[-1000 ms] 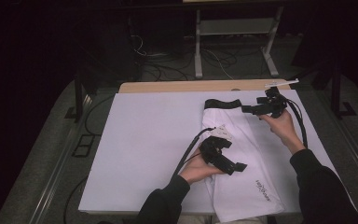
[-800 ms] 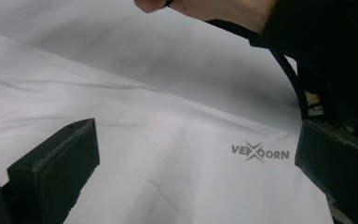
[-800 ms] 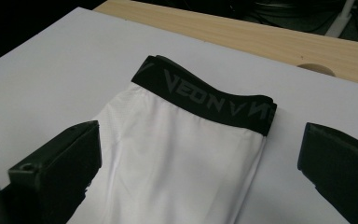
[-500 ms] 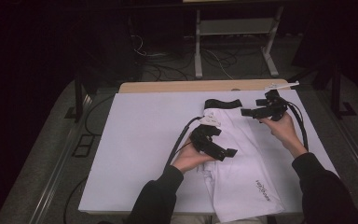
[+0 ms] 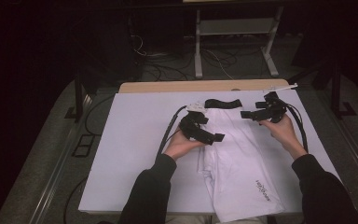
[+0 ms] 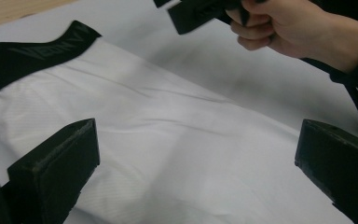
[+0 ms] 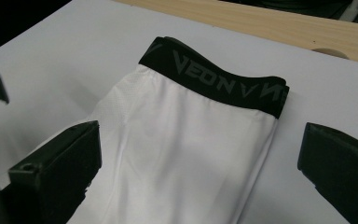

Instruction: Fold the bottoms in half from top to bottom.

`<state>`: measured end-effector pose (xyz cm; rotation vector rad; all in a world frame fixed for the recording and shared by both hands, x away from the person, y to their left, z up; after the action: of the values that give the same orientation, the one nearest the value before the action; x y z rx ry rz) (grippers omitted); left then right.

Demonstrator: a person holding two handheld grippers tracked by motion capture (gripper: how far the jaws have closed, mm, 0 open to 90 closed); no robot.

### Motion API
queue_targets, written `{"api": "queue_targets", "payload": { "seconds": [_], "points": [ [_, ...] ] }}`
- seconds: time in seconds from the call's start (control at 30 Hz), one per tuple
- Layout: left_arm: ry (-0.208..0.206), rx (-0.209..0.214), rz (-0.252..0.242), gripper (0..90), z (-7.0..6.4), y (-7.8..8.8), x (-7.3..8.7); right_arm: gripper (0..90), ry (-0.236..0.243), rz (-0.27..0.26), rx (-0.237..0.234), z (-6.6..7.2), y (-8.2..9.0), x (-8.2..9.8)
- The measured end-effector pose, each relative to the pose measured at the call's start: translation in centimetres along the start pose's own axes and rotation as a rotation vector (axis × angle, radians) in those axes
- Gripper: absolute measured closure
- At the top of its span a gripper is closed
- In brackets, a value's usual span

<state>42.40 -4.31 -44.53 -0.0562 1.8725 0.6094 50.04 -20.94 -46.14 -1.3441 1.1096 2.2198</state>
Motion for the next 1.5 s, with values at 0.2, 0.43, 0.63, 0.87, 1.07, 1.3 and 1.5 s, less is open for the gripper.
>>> {"api": "queue_targets", "payload": {
  "seconds": [0.2,0.43,0.63,0.87,1.07,1.3,1.5],
  "points": [
    [0.033,-0.023,-0.012,0.0,2.1,0.2,-0.2,0.0,0.001,0.009,-0.006,0.1,-0.3,0.3],
    [0.059,-0.05,-0.021,0.0,4.1,0.2,-0.2,0.0,-0.006,0.014,-0.012,0.0,-0.6,0.7],
    [0.098,-0.066,-0.017,0.0,5.3,0.0,0.5,0.0,-0.01,0.026,-0.013,-0.1,-0.9,1.3],
    [0.123,-0.073,-0.005,0.0,6.2,-0.8,1.2,0.0,-0.024,0.032,-0.011,-0.5,-1.1,1.7],
    [0.155,-0.077,-0.002,0.0,7.0,-1.5,1.9,0.0,-0.03,0.038,-0.011,-0.6,-1.2,1.8],
    [0.198,-0.102,-0.014,3.2,8.2,-1.8,2.2,0.0,-0.042,0.041,-0.011,-0.9,-1.1,1.9],
    [0.211,-0.131,-0.012,9.3,9.2,-2.0,2.4,1.4,-0.059,0.051,-0.014,-1.2,-1.1,2.2]
  ]
}}
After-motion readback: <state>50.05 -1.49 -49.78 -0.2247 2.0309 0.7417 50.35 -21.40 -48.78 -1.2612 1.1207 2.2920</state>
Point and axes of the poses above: each handheld gripper's, and its own axes: y roughly backward along the jaws, x roughly out of its underside, z roughly to its left, the point moved 10 cm from there along -y, roughly forward along the jaws, and after that the axes turned 9 degrees about -z, right-handed, at the moved point
